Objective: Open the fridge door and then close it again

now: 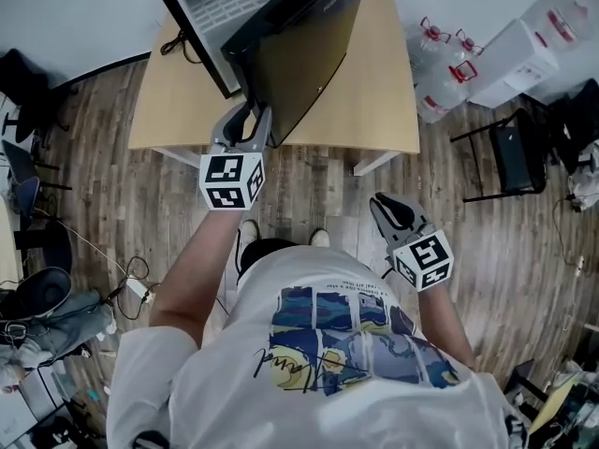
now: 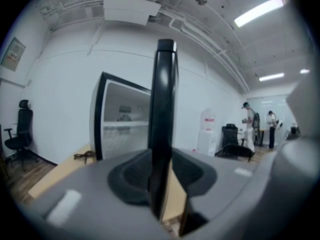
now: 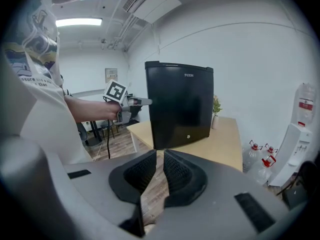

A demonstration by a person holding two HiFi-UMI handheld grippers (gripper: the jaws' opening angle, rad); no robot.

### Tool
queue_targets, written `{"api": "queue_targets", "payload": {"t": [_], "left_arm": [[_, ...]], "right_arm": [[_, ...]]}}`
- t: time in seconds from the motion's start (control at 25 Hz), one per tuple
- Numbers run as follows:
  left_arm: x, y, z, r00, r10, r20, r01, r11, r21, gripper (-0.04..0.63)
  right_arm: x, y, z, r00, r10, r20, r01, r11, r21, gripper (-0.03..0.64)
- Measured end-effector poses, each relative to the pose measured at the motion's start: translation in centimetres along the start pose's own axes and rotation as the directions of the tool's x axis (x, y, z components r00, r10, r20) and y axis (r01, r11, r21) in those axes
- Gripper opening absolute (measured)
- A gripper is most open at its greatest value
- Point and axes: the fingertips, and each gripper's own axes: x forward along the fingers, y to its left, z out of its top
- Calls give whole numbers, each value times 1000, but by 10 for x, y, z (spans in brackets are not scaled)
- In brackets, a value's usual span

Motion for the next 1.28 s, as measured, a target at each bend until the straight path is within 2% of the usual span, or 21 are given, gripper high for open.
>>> {"api": "queue_targets", "payload": {"t": [0.44, 1.04, 1.28], "left_arm": [[-1, -40, -1, 1000, 30, -8, -30, 1000, -3, 129], [-4, -85, -4, 998, 67, -18, -67, 998, 6, 126], [-3, -102, -3, 998, 60, -18, -59, 998, 13, 123]], "right_arm": [[-19, -12, -14, 1000, 26, -2, -26, 1000, -7, 43], [-32, -12, -26, 1000, 25, 10, -25, 1000, 5, 43], [-32, -14, -27, 1000, 17, 6, -17, 1000, 10, 43]]}}
